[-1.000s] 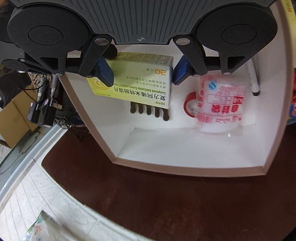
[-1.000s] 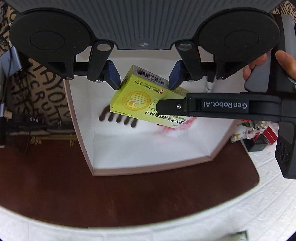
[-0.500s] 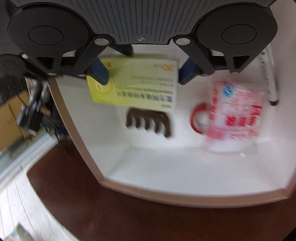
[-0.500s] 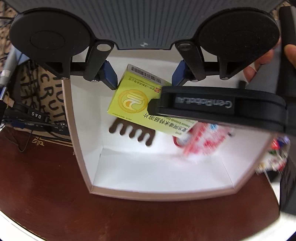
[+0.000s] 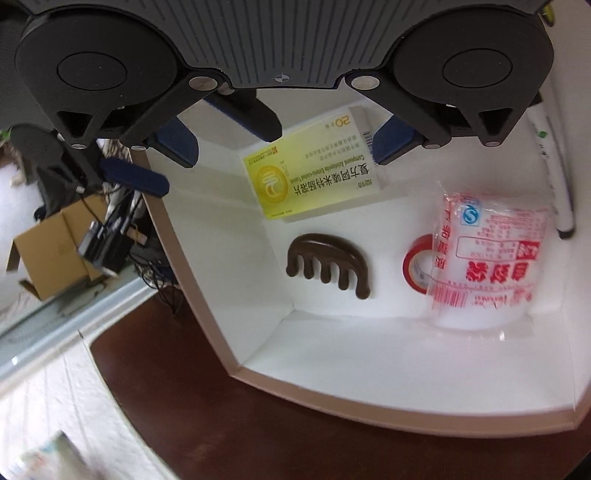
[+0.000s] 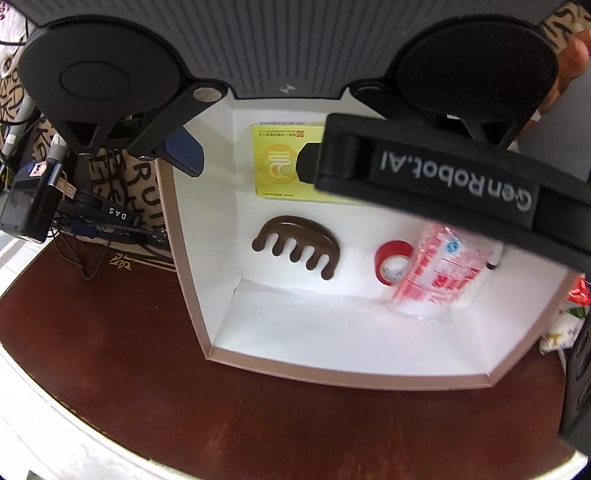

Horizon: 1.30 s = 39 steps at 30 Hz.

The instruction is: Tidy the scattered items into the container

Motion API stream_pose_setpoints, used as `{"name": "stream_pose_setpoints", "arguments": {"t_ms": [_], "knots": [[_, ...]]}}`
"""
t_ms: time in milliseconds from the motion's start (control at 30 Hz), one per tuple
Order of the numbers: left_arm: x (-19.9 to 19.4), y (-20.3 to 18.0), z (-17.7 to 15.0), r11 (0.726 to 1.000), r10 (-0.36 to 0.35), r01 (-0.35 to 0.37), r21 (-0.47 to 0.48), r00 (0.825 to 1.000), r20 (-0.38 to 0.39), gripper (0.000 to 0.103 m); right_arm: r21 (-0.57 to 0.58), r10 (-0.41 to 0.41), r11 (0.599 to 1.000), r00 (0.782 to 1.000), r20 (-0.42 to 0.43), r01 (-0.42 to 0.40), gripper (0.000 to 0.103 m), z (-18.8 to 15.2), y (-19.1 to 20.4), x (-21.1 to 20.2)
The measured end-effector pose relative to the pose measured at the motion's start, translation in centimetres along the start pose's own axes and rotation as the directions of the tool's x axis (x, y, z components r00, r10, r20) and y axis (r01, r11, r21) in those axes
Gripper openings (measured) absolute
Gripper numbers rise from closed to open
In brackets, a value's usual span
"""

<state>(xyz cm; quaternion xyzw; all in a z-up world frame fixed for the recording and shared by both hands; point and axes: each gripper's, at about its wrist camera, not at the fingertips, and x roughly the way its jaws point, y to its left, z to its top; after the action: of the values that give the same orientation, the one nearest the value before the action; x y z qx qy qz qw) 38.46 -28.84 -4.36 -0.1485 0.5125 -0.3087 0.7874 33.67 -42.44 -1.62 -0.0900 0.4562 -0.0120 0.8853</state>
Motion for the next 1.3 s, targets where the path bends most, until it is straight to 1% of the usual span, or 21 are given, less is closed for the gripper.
{"name": "stream_pose_setpoints", "arguments": {"t_ms": [233,333,533,800,1000,1100,1200,1300], "knots": [[-3.4,-1.5,-1.4,0.998,0.037,-0.041,0.055,0.997,0.068,0.103,-0.024,0.000,1.000,1.000,0.018,0.000,0.100,-0.5,1.2,-3.1],[-5.3,-2.2,-2.5,0.994,0.061,-0.071,0.087,0.992,0.110,0.103,-0.033,0.011,0.999,0.999,0.039,-0.010,0.100,-0.9,2.0,-4.8],[-9.1,-3.6,-5.3,0.985,0.087,-0.113,0.134,0.979,0.184,0.103,-0.066,0.032,0.997,0.994,0.100,-0.026,0.100,-2.3,4.2,-9.2],[-13.8,-4.7,-9.4,0.966,0.116,-0.174,0.191,0.952,0.284,0.103,-0.122,0.062,0.992,0.984,0.170,-0.042,0.101,-4.2,7.7,-14.5],[-16.8,-5.2,-12.4,0.949,0.135,-0.220,0.224,0.930,0.342,0.103,-0.135,0.086,0.989,0.977,0.193,-0.061,0.101,-5.7,9.7,-17.1],[-18.6,-5.7,-14.0,0.942,0.139,-0.239,0.237,0.917,0.374,0.103,-0.137,0.092,0.989,0.971,0.223,-0.063,0.101,-6.8,10.6,-18.6],[-19.5,-6.0,-15.7,0.934,0.144,-0.258,0.246,0.904,0.402,0.103,-0.131,0.103,0.989,0.961,0.258,-0.071,0.101,-8.3,11.2,-20.1],[-19.5,-6.4,-17.4,0.923,0.179,-0.301,0.240,0.888,0.424,0.103,-0.123,0.103,0.990,0.954,0.282,-0.070,0.102,-9.8,11.6,-20.9]]}}
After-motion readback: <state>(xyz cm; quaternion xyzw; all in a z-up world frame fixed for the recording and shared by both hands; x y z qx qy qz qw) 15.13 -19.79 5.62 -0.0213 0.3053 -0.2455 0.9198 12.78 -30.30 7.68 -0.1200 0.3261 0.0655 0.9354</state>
